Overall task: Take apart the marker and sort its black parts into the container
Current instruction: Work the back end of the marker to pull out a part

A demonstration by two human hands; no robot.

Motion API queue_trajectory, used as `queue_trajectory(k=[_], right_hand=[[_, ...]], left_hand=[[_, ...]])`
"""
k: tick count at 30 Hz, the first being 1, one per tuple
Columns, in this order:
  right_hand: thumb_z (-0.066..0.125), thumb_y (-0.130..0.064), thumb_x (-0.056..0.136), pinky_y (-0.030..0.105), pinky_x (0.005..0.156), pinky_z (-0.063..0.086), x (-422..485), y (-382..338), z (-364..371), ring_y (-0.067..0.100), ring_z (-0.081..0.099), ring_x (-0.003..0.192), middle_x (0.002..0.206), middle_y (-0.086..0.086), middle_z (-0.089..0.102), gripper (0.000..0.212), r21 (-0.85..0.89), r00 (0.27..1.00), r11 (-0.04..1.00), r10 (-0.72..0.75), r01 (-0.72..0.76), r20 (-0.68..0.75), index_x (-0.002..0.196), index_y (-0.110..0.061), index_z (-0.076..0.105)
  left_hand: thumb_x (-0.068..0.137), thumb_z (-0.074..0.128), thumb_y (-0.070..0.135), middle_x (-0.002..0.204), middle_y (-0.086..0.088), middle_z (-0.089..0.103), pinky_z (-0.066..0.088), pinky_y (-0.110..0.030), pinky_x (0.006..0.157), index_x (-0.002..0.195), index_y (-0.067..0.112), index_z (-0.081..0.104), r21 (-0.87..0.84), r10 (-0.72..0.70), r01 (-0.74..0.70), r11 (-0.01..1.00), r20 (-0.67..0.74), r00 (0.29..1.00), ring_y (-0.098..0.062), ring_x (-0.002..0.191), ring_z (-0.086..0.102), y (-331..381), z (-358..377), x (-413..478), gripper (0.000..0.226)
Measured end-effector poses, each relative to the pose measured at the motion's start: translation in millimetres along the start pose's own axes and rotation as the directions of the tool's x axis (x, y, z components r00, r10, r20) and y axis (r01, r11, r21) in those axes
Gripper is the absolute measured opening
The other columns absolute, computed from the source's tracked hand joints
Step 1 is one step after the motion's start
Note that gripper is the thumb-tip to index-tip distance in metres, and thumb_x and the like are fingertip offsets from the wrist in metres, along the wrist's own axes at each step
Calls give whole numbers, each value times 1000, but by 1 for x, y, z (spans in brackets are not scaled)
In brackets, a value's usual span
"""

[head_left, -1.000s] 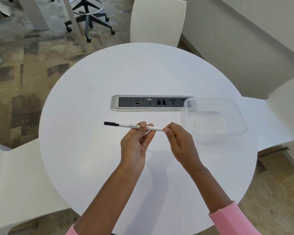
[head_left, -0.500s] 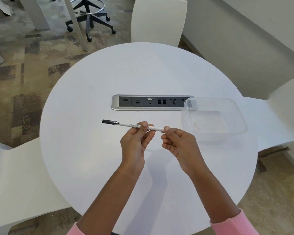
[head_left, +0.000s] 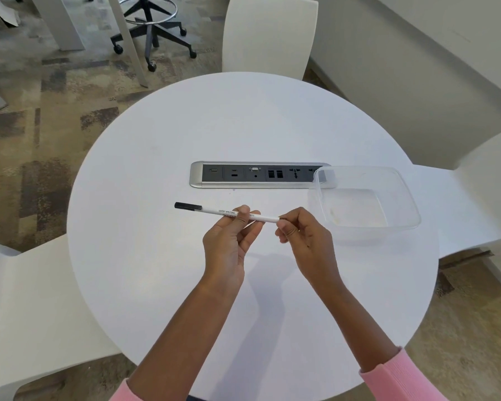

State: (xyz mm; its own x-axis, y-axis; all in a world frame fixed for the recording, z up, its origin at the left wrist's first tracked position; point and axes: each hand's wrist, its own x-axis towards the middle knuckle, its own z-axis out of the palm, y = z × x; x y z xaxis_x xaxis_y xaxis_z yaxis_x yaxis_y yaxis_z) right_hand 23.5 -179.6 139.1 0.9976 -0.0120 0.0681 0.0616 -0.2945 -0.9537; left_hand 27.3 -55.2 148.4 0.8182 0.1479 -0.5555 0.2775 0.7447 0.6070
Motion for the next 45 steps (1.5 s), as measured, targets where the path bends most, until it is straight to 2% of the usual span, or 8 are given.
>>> queue_trajectory(k=[7, 10, 15, 20, 25, 32, 39, 45], right_hand=[[32, -37, 95, 15, 47, 41, 8, -13, -10, 6, 44, 44, 48, -7, 51, 44, 313, 798, 773, 380, -551, 467, 63, -16, 54], [35, -29, 97, 12, 45, 41, 15, -17, -19, 2, 43, 42, 48, -9, 50, 38, 210, 718, 764, 420, -610, 555, 67, -16, 53], [43, -15, 95, 10, 51, 43, 28, -23, -28, 1, 49, 51, 62, -3, 54, 27, -178, 731, 899, 431, -401, 529, 79, -15, 64], [56, -10, 87, 23, 63, 45, 32, -25, -25, 12, 53, 59, 65, 1, 61, 15, -454, 863, 889, 276, -62, 422, 86, -3, 69], [57, 2, 81, 29, 56, 37, 19, -16, -9, 32, 58, 67, 69, 16, 65, 12, -651, 956, 711, -105, 266, 275, 81, 2, 69], [55, 3, 80, 27, 40, 45, 17, -4, -2, 28, 52, 47, 54, 11, 59, 14, -791, 842, 443, -515, 421, 160, 71, 1, 66], [51, -3, 87, 34, 57, 42, 17, -17, -4, 30, 56, 68, 72, 14, 63, 16, -611, 985, 778, -59, 149, 165, 84, 0, 66], [48, -11, 90, 7, 52, 41, 22, -27, -16, 7, 53, 58, 60, -8, 58, 24, -377, 906, 921, 241, -101, 347, 75, -10, 67]], left_hand=[[83, 61, 6, 68, 0, 69, 55, -15, 59, 72, 7, 66, 121, 83, -92, 988, 77, 994, -7, 65, 69, 4, 1, 1, 12], [83, 62, 7, 76, -5, 65, 55, -15, 60, 72, 7, 66, 172, 114, -128, 977, 91, 989, -6, 67, 68, 3, 0, 1, 12], [81, 64, 7, 67, 1, 69, 55, -15, 60, 70, 8, 68, 223, 139, -157, 962, 94, 986, -8, 67, 68, 0, -3, 3, 11], [82, 63, 4, 60, 7, 69, 55, -15, 61, 70, 8, 67, 249, 170, -186, 951, 83, 982, -8, 66, 68, -2, -4, 3, 14], [82, 62, 2, 58, 8, 69, 54, -14, 59, 69, 8, 67, 174, 210, -207, 963, 2, 978, -6, 65, 68, -5, 3, 2, 15], [82, 62, 1, 59, 4, 68, 56, -16, 60, 69, 8, 66, 60, 165, -161, 985, -82, 983, -7, 61, 67, -5, 11, 3, 16], [87, 58, 9, 78, 1, 68, 55, -15, 69, 85, 13, 65, 234, 181, -219, 947, 176, 968, -5, 74, 67, 3, 7, 12, 8], [92, 43, 5, 83, 7, 75, 53, -18, 83, 103, 18, 60, 201, 82, -184, 962, 430, 899, -6, 90, 67, -6, -1, 14, 24]])
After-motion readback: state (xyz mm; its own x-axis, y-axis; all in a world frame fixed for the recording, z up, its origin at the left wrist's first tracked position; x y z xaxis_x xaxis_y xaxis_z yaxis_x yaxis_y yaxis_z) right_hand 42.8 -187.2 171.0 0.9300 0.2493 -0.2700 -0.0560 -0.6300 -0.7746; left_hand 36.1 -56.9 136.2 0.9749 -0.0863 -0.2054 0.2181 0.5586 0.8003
